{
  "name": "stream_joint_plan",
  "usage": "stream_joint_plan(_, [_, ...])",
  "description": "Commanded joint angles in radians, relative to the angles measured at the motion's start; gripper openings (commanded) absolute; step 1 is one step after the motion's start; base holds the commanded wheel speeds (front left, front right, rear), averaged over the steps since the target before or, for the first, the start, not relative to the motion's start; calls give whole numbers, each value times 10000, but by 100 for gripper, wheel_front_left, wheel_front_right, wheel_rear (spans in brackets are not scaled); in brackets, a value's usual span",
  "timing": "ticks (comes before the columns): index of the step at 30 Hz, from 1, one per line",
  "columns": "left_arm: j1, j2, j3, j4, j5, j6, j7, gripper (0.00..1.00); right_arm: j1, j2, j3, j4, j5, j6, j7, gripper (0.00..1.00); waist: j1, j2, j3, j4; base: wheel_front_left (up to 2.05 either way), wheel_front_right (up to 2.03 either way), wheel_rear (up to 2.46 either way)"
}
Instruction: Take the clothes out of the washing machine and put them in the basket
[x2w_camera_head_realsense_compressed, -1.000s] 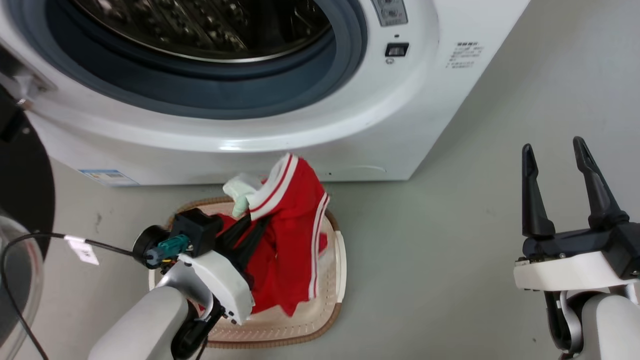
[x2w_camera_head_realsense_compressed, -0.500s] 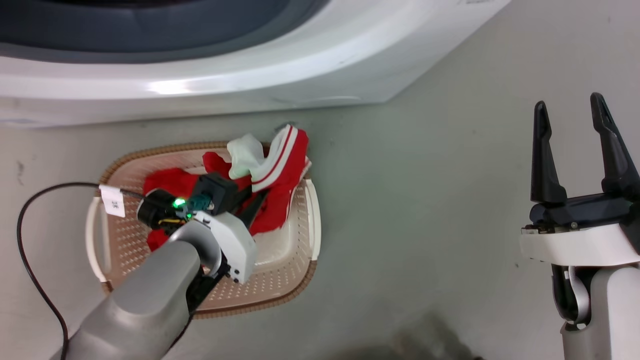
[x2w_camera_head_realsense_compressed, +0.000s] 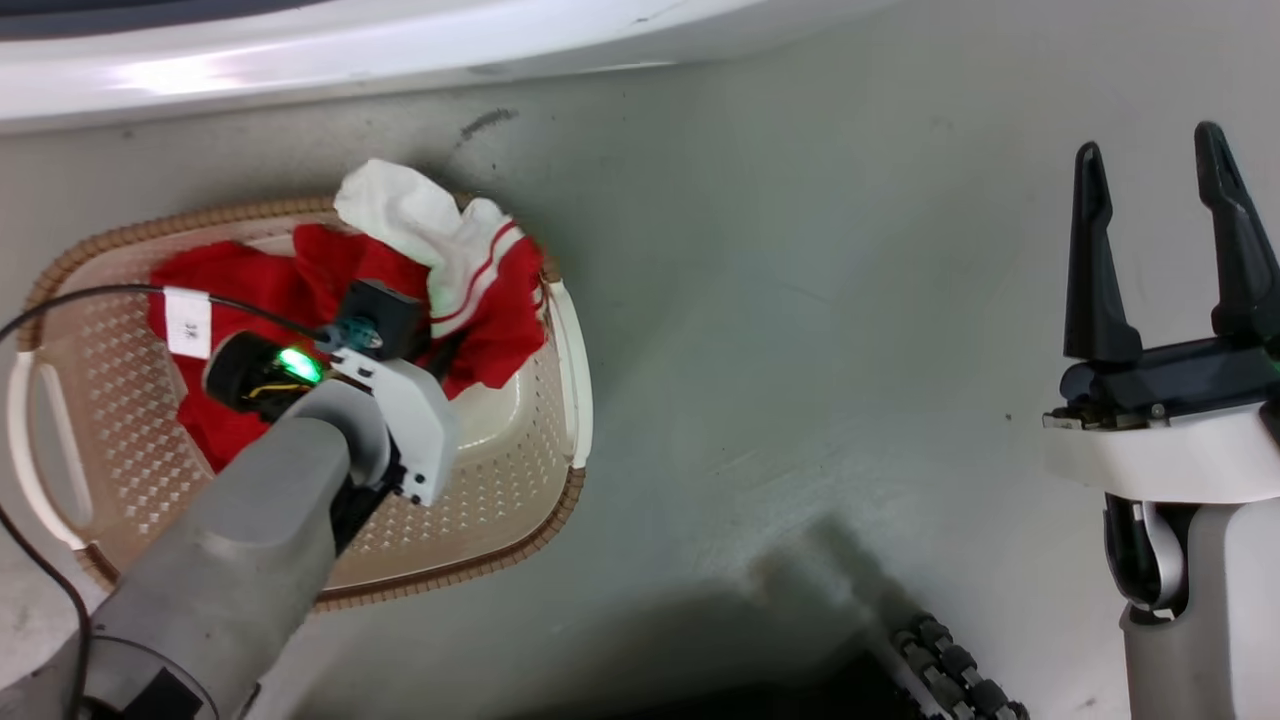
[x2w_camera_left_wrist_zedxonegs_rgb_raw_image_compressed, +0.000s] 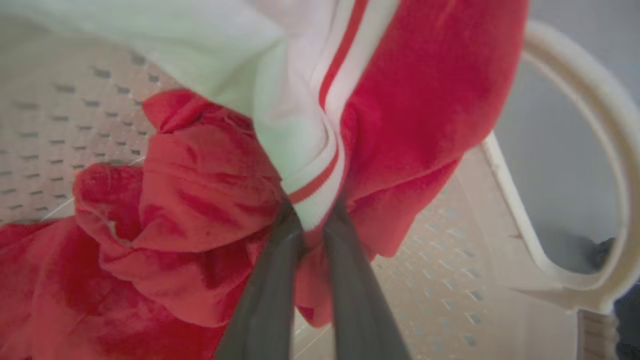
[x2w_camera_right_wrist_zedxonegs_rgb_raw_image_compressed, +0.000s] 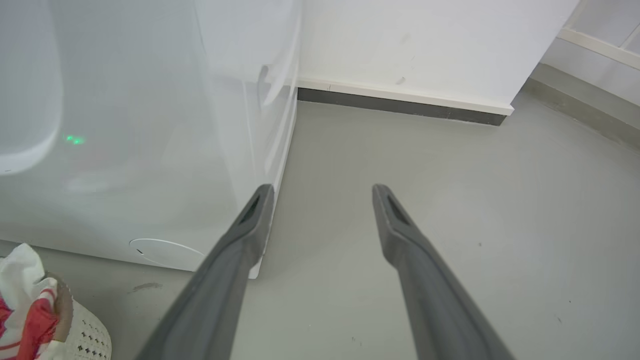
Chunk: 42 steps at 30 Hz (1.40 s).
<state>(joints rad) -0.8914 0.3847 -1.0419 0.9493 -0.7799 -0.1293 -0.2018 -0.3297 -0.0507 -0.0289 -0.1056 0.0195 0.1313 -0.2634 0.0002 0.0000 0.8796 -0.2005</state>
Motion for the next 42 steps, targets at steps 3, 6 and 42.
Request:
stream_joint_plan(3, [-369, 56, -268, 519, -363, -14, 135, 0, -271, 9, 19, -126, 111, -11, -20, 100, -2, 0, 541, -167, 0, 0, 0])
stream_joint_plan(6, [-532, 34, -455, 892, -587, -15, 245, 0, -341, 7, 49, -183, 164, -11, -20, 100, -2, 0, 746, -202, 0, 0, 0])
stream_joint_plan(42, [1738, -353, 3344, -1789, 835, 979, -635, 100, 738, 3, -745, 715, -553, -11, -20, 100, -2, 0, -4368, 1133, 0, 0, 0])
